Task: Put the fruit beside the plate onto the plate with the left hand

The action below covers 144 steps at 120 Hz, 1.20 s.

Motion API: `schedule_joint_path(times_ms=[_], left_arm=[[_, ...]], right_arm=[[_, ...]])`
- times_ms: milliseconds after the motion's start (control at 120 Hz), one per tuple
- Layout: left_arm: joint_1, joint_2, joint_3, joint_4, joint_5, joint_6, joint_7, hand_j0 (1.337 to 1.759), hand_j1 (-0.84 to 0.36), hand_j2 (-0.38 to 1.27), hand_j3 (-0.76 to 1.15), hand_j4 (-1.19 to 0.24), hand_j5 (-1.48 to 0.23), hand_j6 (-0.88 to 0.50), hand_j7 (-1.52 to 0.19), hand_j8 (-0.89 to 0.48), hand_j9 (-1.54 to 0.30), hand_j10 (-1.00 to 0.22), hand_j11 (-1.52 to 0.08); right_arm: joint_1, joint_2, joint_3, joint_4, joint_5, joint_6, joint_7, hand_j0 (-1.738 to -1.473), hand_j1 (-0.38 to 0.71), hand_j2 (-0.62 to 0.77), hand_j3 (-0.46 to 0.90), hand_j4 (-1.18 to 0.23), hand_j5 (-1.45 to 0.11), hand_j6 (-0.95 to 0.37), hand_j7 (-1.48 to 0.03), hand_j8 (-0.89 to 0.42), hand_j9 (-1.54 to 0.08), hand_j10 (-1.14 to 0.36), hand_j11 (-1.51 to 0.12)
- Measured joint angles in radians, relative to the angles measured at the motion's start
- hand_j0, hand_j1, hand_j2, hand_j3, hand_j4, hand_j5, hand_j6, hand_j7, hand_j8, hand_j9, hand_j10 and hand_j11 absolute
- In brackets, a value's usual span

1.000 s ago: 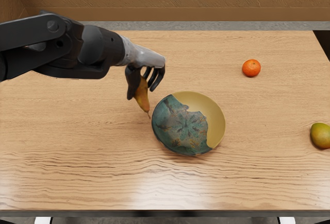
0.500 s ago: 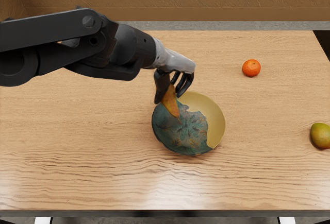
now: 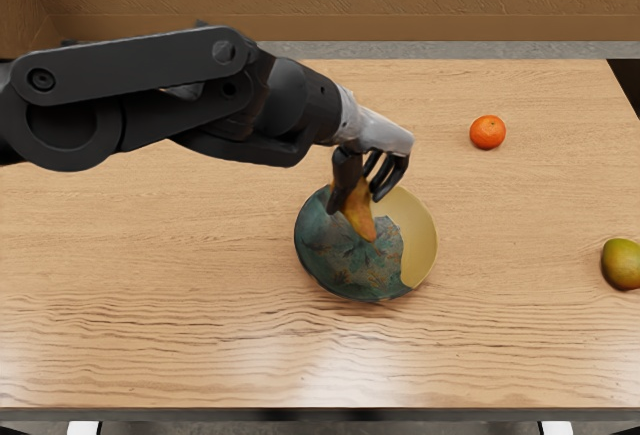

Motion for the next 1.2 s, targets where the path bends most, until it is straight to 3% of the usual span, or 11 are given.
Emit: schedule_joint_path(times_ms=[167, 425, 542, 692, 808, 992, 1200], left_arm=[[0.009, -0.024, 0.003, 0.020, 0.000, 0.000, 0.000, 1.655, -0.39, 0.63, 0.00, -0.85, -1.16, -0.52, -1.16, -0.48, -1.14, -0.86, -1.15], [0.028, -0.040, 0.008, 0.047, 0.006, 0.002, 0.000, 1.655, -0.45, 0.81, 0.00, -0.86, -1.16, -0.59, -1.15, -0.50, -1.15, -0.86, -1.15], [0.030, -0.041, 0.008, 0.053, 0.007, 0.001, 0.000, 1.655, -0.49, 0.86, 0.00, -0.85, -1.15, -0.57, -1.14, -0.53, -1.14, -0.86, -1.14], [0.038, -0.040, 0.006, 0.054, 0.001, 0.081, 0.000, 1.657, -0.28, 0.48, 0.00, -0.60, -0.81, -0.46, -0.80, -0.44, -0.80, -0.61, -0.80], [0.039, -0.040, 0.005, 0.055, -0.001, 0.110, 0.000, 1.657, -0.14, 0.30, 0.00, -0.45, -0.60, -0.38, -0.60, -0.36, -0.60, -0.46, -0.60], [0.048, -0.036, 0.001, 0.052, -0.014, 0.121, 0.000, 1.658, -0.02, 0.15, 0.00, -0.33, -0.43, -0.29, -0.43, -0.29, -0.43, -0.33, -0.43], [0.054, 0.057, -0.004, 0.046, -0.245, 0.123, 0.000, 1.658, 0.04, 0.08, 0.00, -0.26, -0.35, -0.25, -0.35, -0.25, -0.34, -0.26, -0.34]], right_arm=[[0.000, 0.000, 0.000, 0.000, 0.000, 0.000, 0.000, -1.658, -0.32, -0.01, 0.00, -0.03, -0.04, -0.03, -0.04, -0.03, -0.04, -0.03, -0.04], [0.000, 0.000, 0.001, 0.000, 0.000, 0.000, 0.000, -1.658, -0.32, -0.01, 0.00, -0.03, -0.04, -0.03, -0.04, -0.03, -0.04, -0.03, -0.04], [0.000, 0.000, 0.001, 0.000, 0.000, 0.000, 0.000, -1.658, -0.32, -0.01, 0.00, -0.03, -0.03, -0.03, -0.03, -0.03, -0.03, -0.03, -0.03], [0.000, 0.000, 0.001, 0.000, 0.000, 0.000, 0.000, -1.658, -0.32, -0.01, 0.00, -0.03, -0.03, -0.03, -0.03, -0.03, -0.03, -0.03, -0.03], [0.000, 0.000, 0.001, 0.000, 0.000, -0.001, 0.000, -1.658, -0.32, -0.01, 0.00, -0.03, -0.03, -0.03, -0.03, -0.03, -0.03, -0.03, -0.03], [0.001, 0.000, 0.001, 0.000, 0.000, -0.001, 0.000, -1.658, -0.32, -0.01, 0.00, -0.03, -0.03, -0.03, -0.03, -0.03, -0.03, -0.03, -0.03], [0.001, 0.000, 0.000, 0.000, -0.001, -0.002, 0.000, -1.658, -0.32, -0.01, 0.00, -0.03, -0.03, -0.03, -0.03, -0.03, -0.03, -0.03, -0.03]])
